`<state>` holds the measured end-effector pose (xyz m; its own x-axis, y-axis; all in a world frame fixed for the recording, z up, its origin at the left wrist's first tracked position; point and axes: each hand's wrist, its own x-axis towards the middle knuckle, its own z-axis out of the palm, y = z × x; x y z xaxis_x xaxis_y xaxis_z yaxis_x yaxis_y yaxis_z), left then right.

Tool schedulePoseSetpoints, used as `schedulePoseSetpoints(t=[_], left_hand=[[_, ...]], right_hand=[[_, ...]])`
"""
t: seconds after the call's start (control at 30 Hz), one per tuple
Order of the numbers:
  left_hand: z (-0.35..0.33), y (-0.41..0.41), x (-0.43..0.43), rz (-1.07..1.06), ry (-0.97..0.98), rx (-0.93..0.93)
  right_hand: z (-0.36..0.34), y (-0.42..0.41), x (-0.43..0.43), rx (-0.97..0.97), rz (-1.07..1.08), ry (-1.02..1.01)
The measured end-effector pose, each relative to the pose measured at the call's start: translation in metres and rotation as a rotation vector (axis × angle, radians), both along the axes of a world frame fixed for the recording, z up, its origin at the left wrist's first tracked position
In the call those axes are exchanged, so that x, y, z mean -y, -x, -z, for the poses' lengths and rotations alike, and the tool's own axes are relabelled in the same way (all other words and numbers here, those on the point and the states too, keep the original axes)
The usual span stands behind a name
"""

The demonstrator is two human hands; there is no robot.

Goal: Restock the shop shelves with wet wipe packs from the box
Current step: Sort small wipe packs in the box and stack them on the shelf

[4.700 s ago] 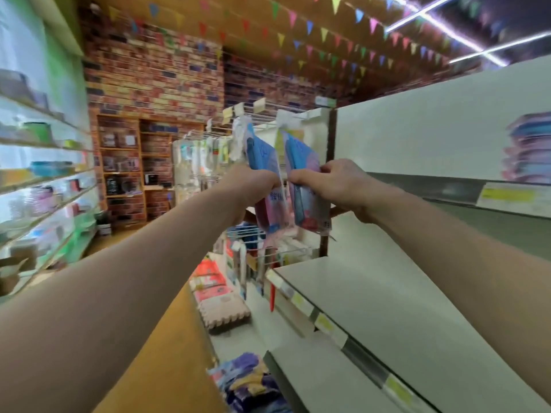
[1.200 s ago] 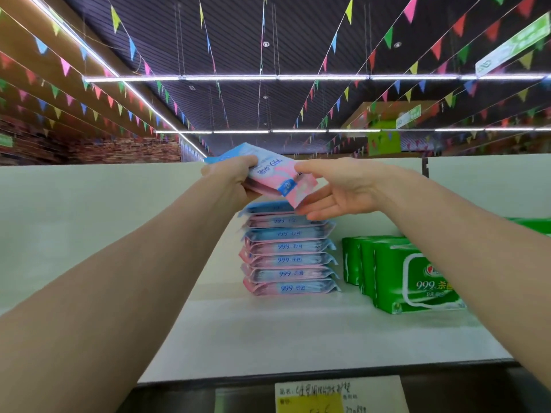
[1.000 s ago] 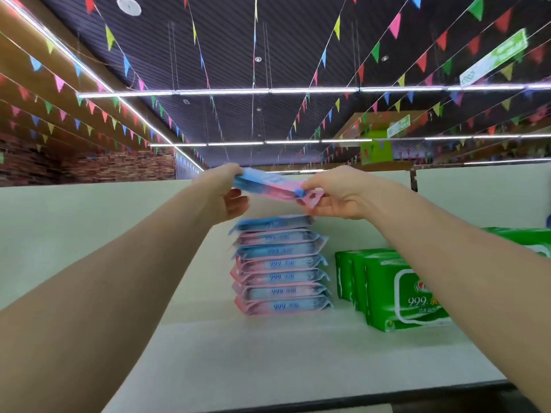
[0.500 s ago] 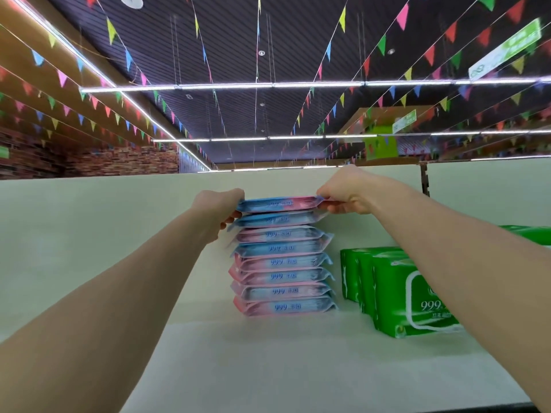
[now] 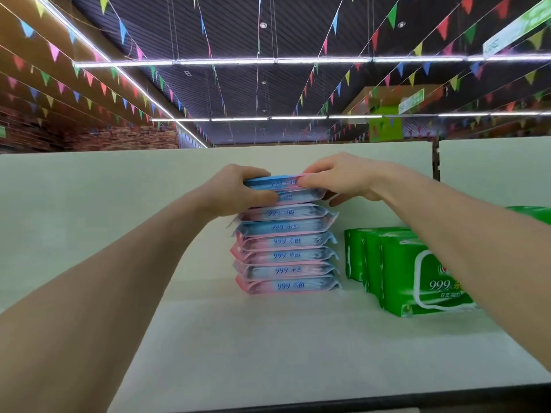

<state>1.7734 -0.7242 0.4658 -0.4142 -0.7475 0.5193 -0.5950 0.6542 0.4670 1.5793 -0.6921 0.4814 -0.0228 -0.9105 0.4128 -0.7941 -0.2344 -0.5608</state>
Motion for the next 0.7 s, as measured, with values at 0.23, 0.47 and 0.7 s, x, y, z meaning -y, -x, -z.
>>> schedulePoseSetpoints(t=[0.23,0.47,0.7], left_hand=[[-0.018,0.004,0.001,-0.144,0.102,0.275],[-0.023,0.009,0.000,-0.172,0.130,0.461],[-0.031,0.020,0.004,-0.154,0.117,0.494]], right_hand=[[-0.009,-0.008,0.000,-0.327,0.107,0.106],[-0.012,-0.021,0.001,-0.474,0.074,0.149],[-0.012,-0.012,-0.002,-0.368,0.049,0.104]])
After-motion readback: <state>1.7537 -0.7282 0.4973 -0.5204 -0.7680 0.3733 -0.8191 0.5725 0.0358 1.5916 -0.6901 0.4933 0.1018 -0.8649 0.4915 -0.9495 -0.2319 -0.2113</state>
